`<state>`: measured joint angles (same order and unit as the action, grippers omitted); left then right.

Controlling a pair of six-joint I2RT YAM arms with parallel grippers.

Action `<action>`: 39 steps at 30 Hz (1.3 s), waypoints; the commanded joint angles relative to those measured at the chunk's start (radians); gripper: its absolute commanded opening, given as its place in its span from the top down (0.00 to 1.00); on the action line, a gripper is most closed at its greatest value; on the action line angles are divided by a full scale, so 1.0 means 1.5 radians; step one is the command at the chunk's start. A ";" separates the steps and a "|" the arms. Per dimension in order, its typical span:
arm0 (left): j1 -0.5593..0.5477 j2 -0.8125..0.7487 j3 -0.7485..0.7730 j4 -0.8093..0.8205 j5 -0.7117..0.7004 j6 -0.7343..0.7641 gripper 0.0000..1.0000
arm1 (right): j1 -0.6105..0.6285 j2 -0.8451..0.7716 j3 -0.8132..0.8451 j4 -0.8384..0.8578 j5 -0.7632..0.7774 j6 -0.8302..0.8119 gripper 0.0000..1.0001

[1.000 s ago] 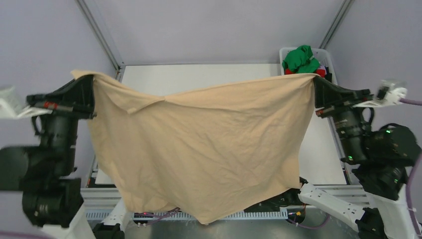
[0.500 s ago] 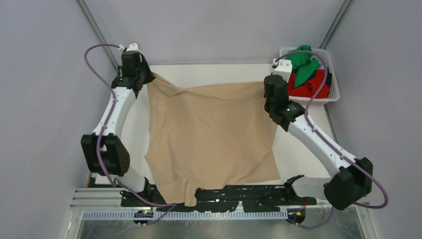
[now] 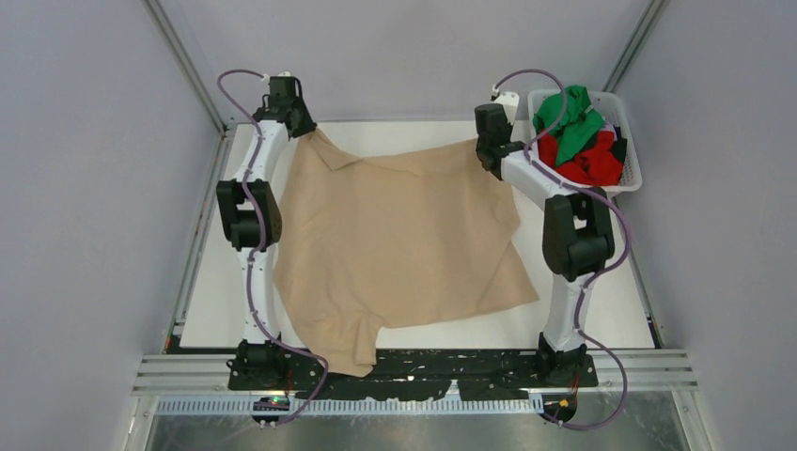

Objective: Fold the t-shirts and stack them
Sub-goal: Flatten out the tshirt

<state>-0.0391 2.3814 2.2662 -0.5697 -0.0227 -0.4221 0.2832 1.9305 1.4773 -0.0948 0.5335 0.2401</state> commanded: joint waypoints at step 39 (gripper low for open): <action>-0.157 -0.731 -1.136 0.249 0.095 -0.282 0.00 | -0.019 -0.515 -0.656 -0.026 -0.289 0.284 0.05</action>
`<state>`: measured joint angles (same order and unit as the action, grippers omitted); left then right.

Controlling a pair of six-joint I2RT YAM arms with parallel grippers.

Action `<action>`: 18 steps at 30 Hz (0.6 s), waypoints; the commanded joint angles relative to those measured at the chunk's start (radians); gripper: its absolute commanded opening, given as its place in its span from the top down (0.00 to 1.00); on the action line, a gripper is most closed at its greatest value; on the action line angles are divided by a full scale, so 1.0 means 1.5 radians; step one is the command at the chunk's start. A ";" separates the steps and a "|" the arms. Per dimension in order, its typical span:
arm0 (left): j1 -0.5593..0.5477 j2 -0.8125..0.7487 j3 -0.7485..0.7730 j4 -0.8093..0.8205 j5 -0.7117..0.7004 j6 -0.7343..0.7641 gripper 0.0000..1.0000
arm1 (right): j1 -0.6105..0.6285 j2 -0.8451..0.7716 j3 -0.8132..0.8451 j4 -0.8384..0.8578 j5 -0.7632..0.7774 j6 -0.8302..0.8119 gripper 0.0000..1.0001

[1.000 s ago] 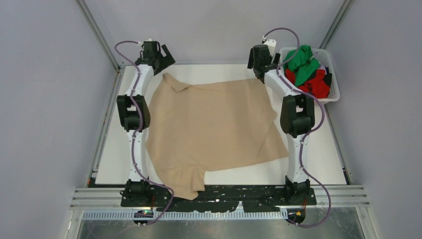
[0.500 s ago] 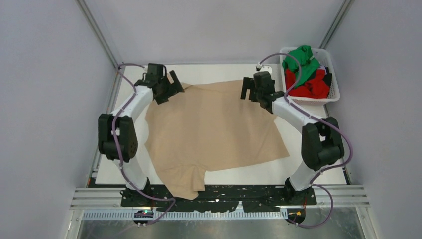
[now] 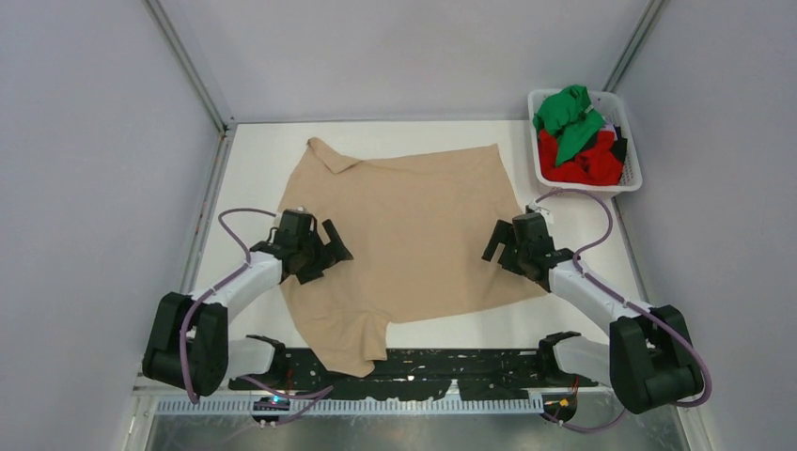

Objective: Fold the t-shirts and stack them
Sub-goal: Flatten out the tshirt

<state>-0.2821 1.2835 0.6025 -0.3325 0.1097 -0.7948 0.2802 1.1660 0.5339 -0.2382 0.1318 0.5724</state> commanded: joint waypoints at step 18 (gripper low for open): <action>0.106 0.136 0.159 -0.104 -0.019 0.019 0.01 | -0.059 -0.122 -0.072 -0.234 -0.032 0.119 0.05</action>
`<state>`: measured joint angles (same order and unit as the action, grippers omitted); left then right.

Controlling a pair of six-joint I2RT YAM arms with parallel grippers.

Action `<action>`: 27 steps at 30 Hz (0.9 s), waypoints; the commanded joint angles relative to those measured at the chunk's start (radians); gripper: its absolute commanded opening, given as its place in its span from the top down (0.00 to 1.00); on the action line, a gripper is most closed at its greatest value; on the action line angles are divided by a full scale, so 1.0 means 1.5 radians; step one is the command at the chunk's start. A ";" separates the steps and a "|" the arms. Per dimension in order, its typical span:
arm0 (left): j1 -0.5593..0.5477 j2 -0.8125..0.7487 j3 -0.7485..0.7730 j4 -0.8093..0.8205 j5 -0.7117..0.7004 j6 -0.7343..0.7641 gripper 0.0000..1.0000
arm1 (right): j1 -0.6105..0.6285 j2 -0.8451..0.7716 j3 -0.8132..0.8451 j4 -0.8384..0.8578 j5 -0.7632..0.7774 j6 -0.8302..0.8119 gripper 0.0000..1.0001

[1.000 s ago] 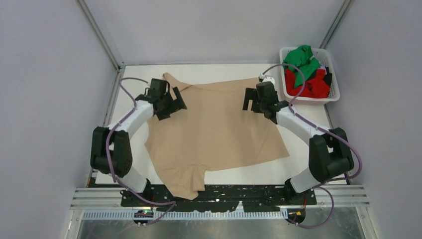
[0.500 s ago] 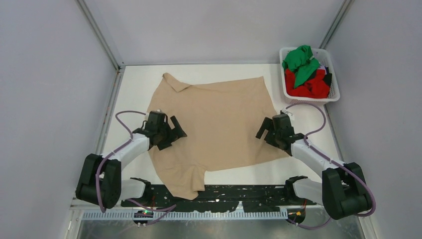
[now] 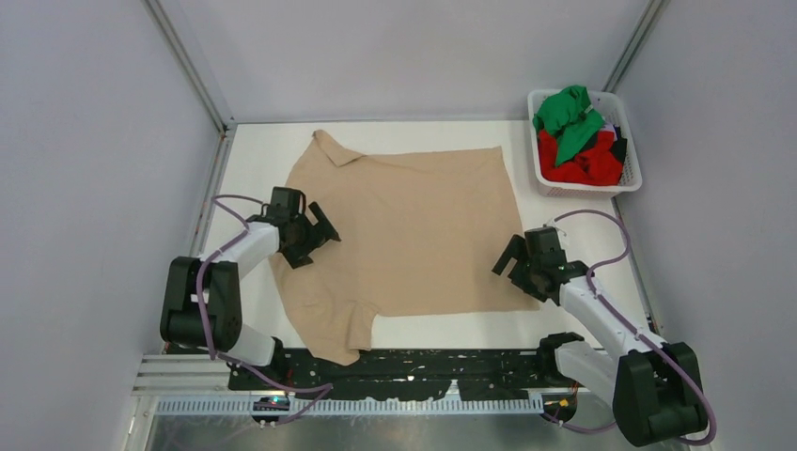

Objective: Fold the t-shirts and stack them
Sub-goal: Flatten out the tshirt

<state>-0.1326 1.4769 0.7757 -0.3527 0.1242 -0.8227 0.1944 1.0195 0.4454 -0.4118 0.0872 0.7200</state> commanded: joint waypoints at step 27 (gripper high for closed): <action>-0.063 0.219 0.270 -0.131 0.049 0.097 0.00 | 0.115 0.427 0.323 0.158 0.065 -0.149 0.05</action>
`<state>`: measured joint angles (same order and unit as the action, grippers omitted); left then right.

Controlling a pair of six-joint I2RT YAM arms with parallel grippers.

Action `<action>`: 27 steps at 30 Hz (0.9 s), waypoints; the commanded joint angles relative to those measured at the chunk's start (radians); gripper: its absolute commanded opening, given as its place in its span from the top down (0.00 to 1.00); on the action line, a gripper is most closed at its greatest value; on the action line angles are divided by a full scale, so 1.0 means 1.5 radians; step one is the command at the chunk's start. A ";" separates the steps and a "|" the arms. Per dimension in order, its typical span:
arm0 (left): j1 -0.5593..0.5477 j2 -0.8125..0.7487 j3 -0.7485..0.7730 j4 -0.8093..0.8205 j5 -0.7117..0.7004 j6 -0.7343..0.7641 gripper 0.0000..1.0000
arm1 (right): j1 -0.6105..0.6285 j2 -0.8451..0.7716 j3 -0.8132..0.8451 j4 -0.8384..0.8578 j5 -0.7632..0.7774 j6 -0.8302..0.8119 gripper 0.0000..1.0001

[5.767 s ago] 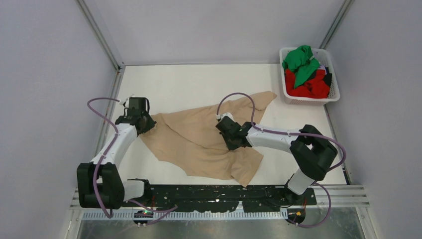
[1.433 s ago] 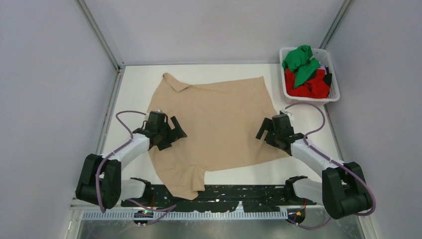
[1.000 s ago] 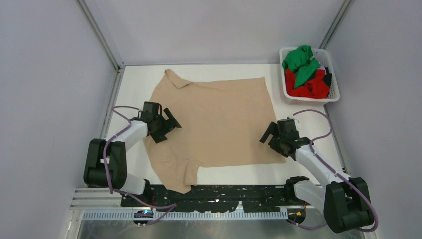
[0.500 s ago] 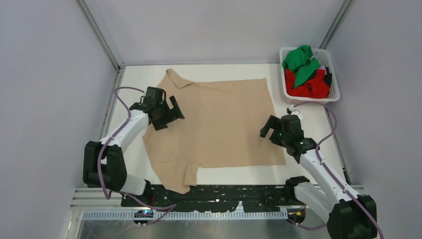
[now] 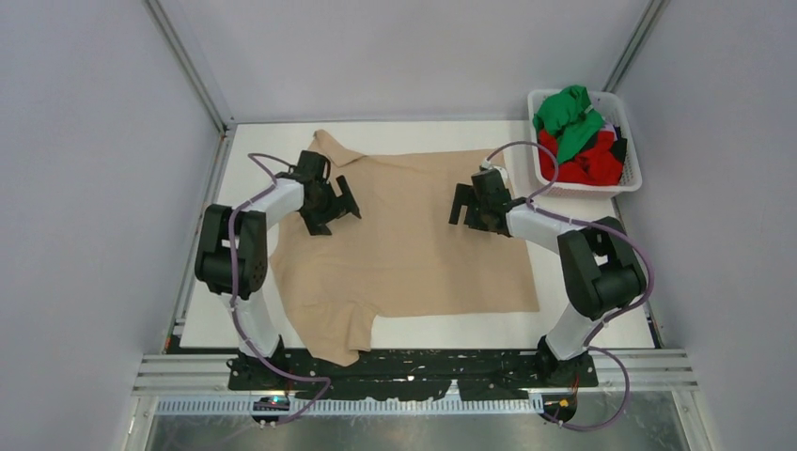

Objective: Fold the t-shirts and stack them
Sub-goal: Flatten out the tshirt

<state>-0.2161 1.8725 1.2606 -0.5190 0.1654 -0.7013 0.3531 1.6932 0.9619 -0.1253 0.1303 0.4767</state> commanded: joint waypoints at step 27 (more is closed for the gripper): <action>-0.026 -0.226 -0.095 0.006 -0.049 -0.016 0.00 | 0.057 -0.339 -0.187 -0.063 -0.008 0.012 0.05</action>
<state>-0.2981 1.4578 0.9657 -0.5945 0.1772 -0.6781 0.4431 1.1576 0.6147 -0.3733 0.1154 0.5171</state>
